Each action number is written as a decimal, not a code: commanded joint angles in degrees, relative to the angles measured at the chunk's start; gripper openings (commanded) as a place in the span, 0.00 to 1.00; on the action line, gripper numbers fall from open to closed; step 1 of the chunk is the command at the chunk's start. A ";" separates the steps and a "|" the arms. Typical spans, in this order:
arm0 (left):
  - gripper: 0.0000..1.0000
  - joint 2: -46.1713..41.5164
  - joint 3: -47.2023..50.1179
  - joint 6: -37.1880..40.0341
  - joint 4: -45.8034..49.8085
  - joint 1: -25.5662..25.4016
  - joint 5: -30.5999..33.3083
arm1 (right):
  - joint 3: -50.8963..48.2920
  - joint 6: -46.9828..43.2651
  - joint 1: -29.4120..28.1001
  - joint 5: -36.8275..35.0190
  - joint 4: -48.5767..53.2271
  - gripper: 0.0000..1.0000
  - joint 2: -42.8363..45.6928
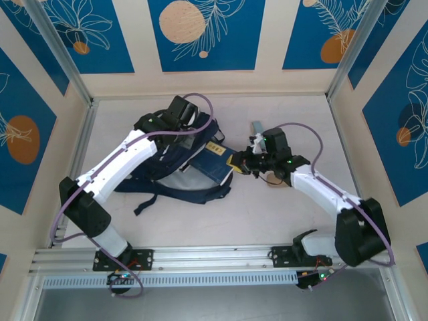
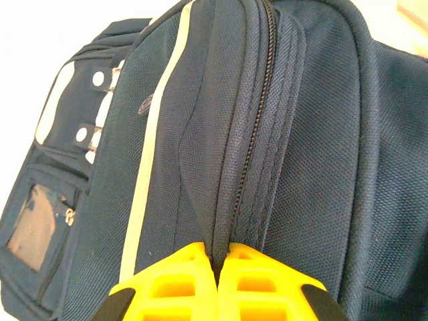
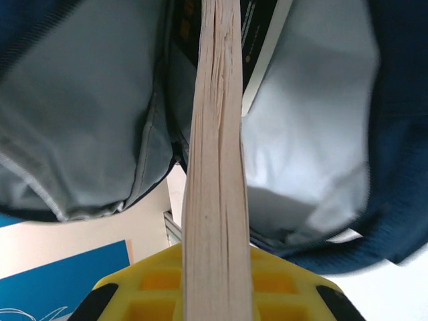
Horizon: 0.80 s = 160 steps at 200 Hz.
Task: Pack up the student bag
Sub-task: Place the book in the student bag.
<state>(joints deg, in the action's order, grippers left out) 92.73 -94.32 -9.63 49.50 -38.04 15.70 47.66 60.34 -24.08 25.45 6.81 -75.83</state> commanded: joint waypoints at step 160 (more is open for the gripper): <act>0.00 0.13 -4.25 -11.35 -9.59 2.15 -7.48 | 19.81 6.38 -6.55 -4.88 -14.98 0.68 -31.44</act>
<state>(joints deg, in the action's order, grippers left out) 93.49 -96.27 -19.20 47.11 -36.62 9.41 72.27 67.99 -31.66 21.06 -7.75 -114.10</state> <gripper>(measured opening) 0.039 0.634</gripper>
